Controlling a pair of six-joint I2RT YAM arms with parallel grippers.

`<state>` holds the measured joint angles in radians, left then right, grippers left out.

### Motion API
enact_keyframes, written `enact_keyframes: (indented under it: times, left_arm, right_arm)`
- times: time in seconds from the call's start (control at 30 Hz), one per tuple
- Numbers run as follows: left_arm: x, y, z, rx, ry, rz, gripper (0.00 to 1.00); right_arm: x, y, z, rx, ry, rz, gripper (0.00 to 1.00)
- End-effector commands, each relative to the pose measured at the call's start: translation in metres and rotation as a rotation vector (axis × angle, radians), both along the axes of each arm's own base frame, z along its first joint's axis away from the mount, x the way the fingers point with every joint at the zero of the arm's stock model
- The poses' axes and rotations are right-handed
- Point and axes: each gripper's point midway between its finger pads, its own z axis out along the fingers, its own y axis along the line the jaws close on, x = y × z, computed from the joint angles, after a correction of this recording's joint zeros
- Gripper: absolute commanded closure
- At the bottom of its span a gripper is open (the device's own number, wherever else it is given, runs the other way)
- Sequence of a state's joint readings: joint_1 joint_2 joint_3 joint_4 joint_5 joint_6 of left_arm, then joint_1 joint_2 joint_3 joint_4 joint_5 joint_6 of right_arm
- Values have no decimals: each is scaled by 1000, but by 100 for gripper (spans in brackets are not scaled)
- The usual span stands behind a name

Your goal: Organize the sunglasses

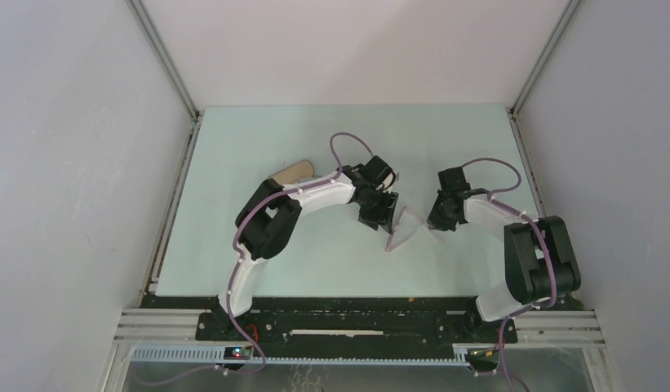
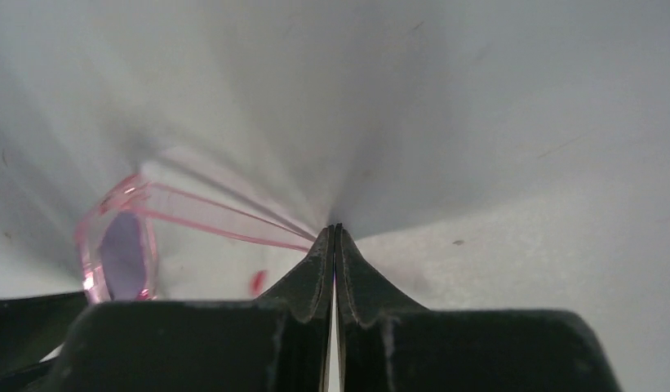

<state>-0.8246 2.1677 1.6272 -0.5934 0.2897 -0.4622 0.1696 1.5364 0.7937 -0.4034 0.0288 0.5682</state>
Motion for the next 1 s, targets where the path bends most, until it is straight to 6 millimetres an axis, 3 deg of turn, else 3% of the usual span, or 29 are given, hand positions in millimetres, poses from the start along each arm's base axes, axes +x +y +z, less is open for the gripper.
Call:
enact_keyframes:
  times: [0.0,0.3,0.5,0.63,0.83,0.97]
  left_arm:
    - [-21,-10,-16,18,57,-54,47]
    - [-23,-12,-16,-1,62,-46,47]
    - [-23,-12,-12,-2,54,-39,47]
    - [-21,-2,-8,27,23,-21,47]
    - [-15,18,8,51,-36,25,47]
    - [-9,32,33,29,-70,68,47]
  right_arm:
    - [-20,26,0,-11,15,54,94]
    - [-40,86,7,119,23,115,97]
    - [-44,111,10,234,46,150,97]
    - [-44,90,13,168,39,110,91]
    - [-45,50,35,76,-25,54,59]
    - [-53,41,47,87,-60,31,55]
